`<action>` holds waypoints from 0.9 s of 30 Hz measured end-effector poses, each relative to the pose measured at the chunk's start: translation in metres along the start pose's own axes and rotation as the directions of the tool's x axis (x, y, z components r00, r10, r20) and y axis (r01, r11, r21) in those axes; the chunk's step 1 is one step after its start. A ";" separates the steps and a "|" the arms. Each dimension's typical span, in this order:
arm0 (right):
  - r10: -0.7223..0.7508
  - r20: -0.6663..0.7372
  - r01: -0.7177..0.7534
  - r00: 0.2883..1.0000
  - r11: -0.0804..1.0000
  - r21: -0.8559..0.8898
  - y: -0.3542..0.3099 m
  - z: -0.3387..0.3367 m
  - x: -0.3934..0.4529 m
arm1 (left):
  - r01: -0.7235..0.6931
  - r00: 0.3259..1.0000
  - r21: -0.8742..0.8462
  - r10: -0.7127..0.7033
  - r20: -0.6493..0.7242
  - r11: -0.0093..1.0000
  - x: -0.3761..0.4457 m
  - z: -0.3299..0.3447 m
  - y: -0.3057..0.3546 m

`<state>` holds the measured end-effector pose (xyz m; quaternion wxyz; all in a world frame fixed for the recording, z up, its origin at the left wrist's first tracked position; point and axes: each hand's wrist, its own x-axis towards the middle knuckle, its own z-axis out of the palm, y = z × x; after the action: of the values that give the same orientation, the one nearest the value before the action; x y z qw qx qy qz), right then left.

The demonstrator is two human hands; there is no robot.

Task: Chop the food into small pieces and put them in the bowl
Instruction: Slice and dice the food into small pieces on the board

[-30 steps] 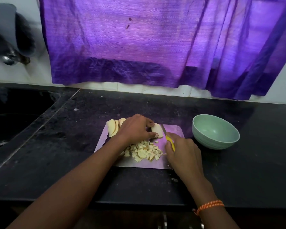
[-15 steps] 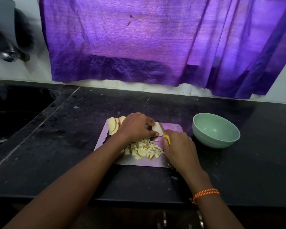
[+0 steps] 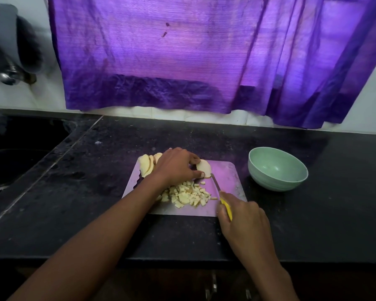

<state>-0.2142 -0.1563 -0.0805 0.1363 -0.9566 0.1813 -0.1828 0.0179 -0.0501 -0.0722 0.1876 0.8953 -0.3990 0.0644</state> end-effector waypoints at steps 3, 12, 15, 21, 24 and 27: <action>-0.001 -0.048 0.003 0.999 0.999 0.054 0.003 -0.002 -0.007 | 0.001 1.000 -0.003 -0.001 0.006 1.000 0.000 -0.001 0.000; 0.013 -0.122 -0.001 0.992 0.995 0.098 -0.003 0.007 0.043 | 0.007 1.000 -0.048 -0.008 -0.023 0.999 -0.001 -0.003 0.002; 0.000 -0.075 0.007 0.997 0.996 0.086 -0.008 0.011 0.059 | 0.011 1.000 -0.056 -0.012 -0.023 0.998 -0.001 -0.002 0.001; -0.013 -0.052 0.013 0.999 1.000 0.006 -0.010 0.015 0.065 | 0.002 1.000 -0.054 -0.003 -0.021 0.999 -0.001 -0.001 0.000; -0.045 -0.010 0.044 0.999 0.997 -0.062 -0.013 0.016 0.071 | -0.002 1.000 -0.044 0.001 -0.015 0.999 0.000 0.001 -0.001; -0.063 0.004 0.063 0.998 0.995 -0.075 -0.019 0.015 0.073 | 0.002 1.000 -0.037 -0.003 -0.024 0.999 0.000 0.001 -0.001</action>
<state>-0.1389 -0.1654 -0.0652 0.0947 -0.9665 0.1575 -0.1793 0.0188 -0.0495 -0.0739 0.2088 0.8913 -0.3967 0.0676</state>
